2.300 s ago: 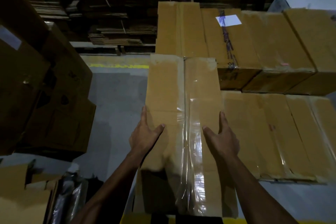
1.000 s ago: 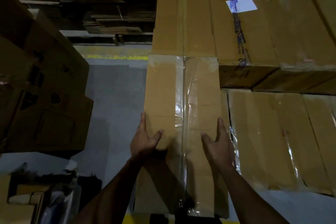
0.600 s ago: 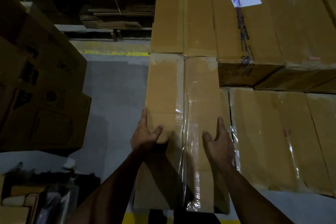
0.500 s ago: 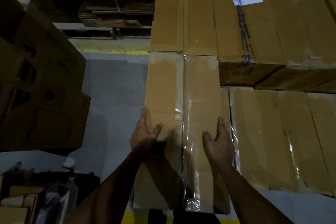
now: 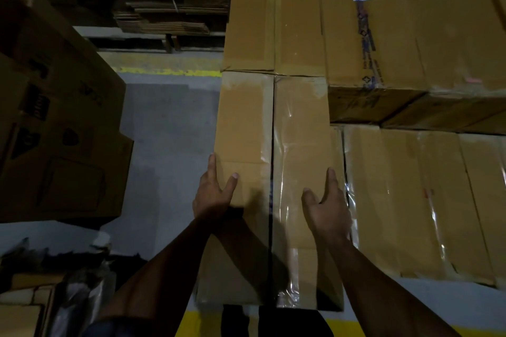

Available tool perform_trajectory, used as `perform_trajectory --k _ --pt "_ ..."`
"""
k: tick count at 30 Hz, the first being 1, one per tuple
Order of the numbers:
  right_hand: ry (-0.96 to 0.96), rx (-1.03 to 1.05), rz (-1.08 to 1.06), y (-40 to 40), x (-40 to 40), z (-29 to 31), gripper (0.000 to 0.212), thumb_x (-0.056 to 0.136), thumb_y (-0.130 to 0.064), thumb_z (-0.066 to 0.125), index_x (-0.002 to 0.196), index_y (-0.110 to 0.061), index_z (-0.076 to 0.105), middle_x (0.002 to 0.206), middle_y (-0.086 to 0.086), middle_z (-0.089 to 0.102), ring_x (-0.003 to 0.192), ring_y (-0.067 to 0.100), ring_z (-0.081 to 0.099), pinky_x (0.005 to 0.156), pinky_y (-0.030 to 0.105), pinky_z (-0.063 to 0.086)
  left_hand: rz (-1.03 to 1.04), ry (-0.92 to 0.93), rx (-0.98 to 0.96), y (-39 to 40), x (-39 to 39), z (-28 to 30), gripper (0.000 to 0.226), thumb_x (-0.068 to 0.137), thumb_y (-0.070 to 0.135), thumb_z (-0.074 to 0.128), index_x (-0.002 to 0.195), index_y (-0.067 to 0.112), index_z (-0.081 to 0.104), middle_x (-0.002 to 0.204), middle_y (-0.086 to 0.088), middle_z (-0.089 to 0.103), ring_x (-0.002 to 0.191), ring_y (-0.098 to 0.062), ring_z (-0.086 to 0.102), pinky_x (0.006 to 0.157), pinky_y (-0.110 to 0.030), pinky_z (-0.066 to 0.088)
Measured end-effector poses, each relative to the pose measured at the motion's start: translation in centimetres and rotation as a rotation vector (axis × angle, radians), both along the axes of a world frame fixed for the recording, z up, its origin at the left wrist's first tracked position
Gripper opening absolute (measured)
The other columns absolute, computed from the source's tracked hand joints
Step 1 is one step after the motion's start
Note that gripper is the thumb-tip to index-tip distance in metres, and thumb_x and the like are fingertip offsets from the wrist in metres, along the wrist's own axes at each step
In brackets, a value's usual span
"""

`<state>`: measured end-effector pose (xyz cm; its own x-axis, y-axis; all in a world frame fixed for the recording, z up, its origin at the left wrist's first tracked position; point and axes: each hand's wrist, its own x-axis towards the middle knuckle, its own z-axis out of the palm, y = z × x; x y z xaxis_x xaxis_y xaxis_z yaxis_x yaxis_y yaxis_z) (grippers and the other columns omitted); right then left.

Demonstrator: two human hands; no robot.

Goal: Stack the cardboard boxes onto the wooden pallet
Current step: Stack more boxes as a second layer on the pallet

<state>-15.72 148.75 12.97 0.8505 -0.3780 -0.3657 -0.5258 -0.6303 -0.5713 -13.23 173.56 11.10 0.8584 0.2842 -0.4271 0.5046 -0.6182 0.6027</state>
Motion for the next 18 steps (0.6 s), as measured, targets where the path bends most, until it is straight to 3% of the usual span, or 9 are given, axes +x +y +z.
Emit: perform_trajectory --k 7,12,18 --pt "0.112 -0.091 0.124 -0.3 -0.9 0.6 0.075 0.103 -0.051 0.041 0.16 -0.034 -0.004 0.166 0.01 0.017 0.143 0.037 0.035 0.107 0.053 0.037 -0.152 0.145 0.099 1.1 -0.5 0.8 0.086 0.093 0.067 0.042 0.155 0.038 -0.011 0.164 -0.014 0.006 0.14 -0.042 0.034 0.111 -0.054 0.033" --pt "0.21 -0.258 0.292 0.3 -5.1 1.5 0.067 0.107 -0.042 0.027 0.16 -0.017 -0.006 0.168 0.012 -0.008 0.153 0.035 0.008 0.117 0.054 0.025 -0.269 0.196 0.21 1.9 -5.2 1.4 0.089 0.093 0.064 0.044 0.155 0.034 -0.012 0.164 -0.013 0.003 0.142 -0.042 0.03 0.11 -0.054 0.034" --pt "0.322 -0.348 0.46 0.3 -11.3 2.5 0.066 0.108 -0.036 0.027 0.16 -0.009 -0.004 0.165 0.017 -0.017 0.153 0.034 0.0 0.12 0.053 0.013 -0.382 0.176 0.18 2.5 -13.1 1.4 0.092 0.095 0.056 0.052 0.157 0.023 -0.008 0.165 -0.012 0.003 0.143 -0.038 0.031 0.11 -0.047 0.035"
